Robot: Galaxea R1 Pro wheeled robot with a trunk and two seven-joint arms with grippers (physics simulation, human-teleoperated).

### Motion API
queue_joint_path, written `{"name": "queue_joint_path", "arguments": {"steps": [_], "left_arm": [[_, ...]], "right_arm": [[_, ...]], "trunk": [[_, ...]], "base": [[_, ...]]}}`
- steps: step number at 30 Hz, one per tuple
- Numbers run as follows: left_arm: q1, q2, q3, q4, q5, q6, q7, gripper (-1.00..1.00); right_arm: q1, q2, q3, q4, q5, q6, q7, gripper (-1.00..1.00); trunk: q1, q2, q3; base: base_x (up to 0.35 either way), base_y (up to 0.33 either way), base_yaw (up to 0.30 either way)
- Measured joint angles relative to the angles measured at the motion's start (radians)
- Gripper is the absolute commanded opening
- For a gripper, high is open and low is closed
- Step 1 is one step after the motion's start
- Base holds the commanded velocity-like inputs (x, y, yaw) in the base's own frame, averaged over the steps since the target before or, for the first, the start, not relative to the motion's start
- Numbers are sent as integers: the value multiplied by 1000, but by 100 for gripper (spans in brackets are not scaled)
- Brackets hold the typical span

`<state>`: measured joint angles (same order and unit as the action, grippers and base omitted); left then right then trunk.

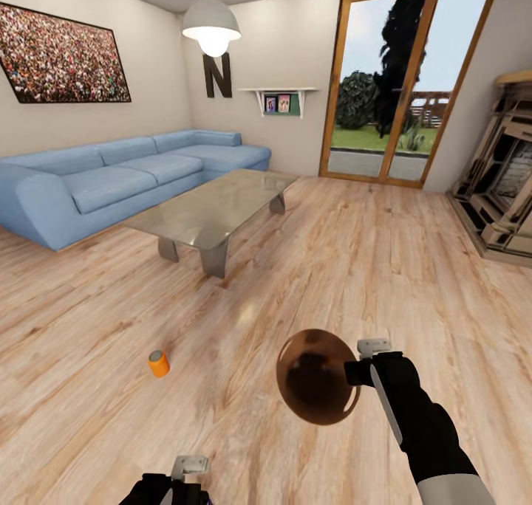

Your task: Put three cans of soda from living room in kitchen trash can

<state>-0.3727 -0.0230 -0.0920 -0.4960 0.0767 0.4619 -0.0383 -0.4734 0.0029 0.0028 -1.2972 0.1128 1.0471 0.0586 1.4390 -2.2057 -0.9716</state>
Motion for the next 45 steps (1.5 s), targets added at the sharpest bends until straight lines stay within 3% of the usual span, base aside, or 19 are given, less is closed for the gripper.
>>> {"name": "queue_joint_path", "arguments": {"steps": [39, 45], "left_arm": [[-14, 0, 0, -1, 0, -26, 0, 100], [-14, -1, 0, -2, 0, -29, 0, 100]], "right_arm": [[0, 0, 0, 0, -1, 0, 0, -100], [0, 0, 0, 0, -1, 0, 0, -100]], "trunk": [[150, -273, -122], [150, -273, -122]], "base": [[0, 0, 0], [0, 0, 0]]}}
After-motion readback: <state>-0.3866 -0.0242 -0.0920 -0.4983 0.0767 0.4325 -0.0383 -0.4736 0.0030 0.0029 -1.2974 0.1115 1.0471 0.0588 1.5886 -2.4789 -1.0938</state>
